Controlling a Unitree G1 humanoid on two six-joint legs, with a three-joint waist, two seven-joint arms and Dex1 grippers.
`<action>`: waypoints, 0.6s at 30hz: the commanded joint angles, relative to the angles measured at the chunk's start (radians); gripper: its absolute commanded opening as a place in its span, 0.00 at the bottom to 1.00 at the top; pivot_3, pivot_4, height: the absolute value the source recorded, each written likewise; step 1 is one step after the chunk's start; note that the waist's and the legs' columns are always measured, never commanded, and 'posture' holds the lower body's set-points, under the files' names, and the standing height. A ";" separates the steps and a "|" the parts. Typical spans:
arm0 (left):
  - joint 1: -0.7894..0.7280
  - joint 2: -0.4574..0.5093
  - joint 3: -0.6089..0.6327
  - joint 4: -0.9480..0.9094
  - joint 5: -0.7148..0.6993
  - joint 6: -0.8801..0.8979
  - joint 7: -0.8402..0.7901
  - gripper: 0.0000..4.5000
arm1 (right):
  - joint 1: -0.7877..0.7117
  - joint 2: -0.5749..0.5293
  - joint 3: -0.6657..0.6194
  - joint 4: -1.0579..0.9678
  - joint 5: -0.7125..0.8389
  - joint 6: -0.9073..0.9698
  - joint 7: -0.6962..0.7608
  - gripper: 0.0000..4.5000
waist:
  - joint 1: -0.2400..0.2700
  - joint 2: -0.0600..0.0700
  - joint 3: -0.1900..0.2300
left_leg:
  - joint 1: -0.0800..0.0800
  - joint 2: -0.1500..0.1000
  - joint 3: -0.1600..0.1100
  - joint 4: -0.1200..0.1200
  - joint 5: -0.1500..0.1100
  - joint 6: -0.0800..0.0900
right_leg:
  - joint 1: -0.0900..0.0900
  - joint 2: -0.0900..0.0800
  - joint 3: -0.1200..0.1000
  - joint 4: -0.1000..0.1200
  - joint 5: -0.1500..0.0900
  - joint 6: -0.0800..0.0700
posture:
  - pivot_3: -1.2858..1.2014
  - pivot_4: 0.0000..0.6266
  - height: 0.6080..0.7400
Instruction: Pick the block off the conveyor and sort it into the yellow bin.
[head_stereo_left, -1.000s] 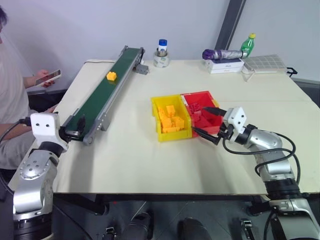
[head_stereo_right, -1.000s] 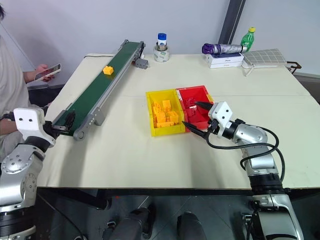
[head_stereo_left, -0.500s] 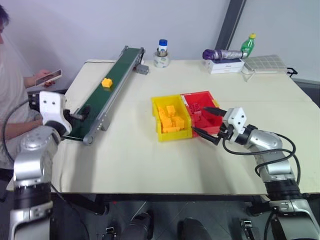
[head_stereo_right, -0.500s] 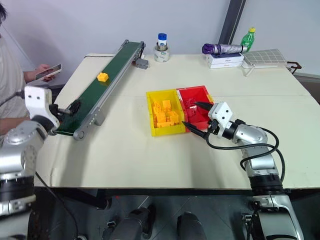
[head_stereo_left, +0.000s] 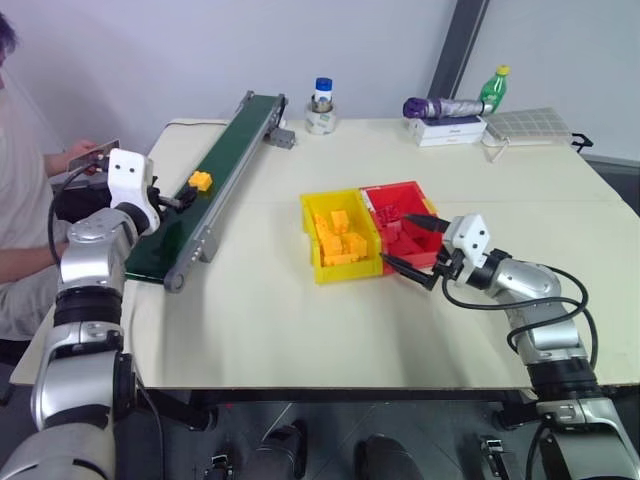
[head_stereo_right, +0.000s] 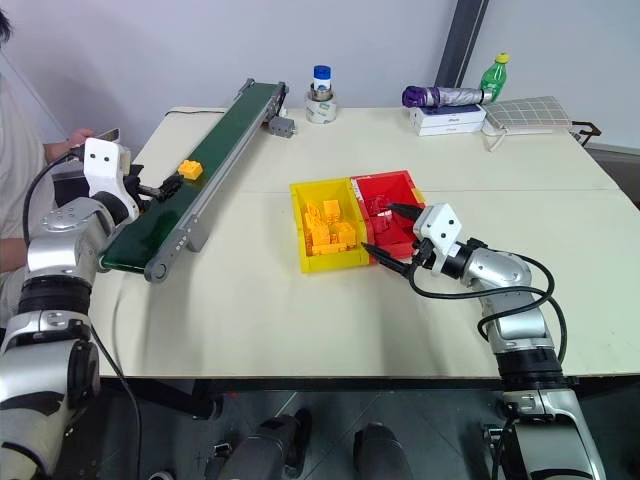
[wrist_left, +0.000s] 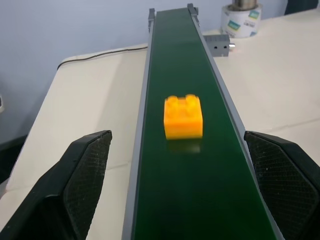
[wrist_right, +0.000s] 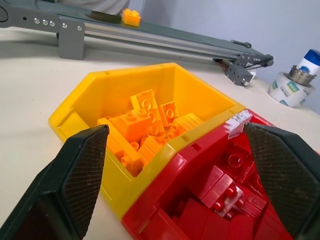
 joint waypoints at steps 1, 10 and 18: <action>-0.051 -0.002 -0.001 0.055 0.014 -0.057 -0.004 0.99 | 0.003 -0.002 -0.014 -0.054 0.010 -0.001 -0.009 1.00 | 0.000 0.000 0.000 | 0.000 0.000 0.000 0.000 0.000 0.000 | 0.000 0.000 0.000 0.000 0.000 0.000 | 0.52 0.24 1.00; -0.052 -0.027 -0.019 0.127 0.025 -0.057 -0.004 0.99 | 0.013 -0.004 -0.015 -0.068 0.010 0.009 -0.017 1.00 | -0.002 0.000 0.000 | 0.000 0.000 0.000 0.001 0.000 0.000 | 0.001 0.000 0.000 0.000 0.001 0.002 | 0.52 0.24 1.00; -0.003 -0.031 -0.009 0.040 0.018 0.011 0.019 0.28 | 0.007 -0.004 -0.015 -0.059 0.009 0.006 -0.017 1.00 | -0.005 0.000 0.000 | 0.000 0.000 0.000 0.001 0.000 0.000 | 0.003 0.000 0.000 0.002 0.001 0.002 | 0.52 0.24 1.00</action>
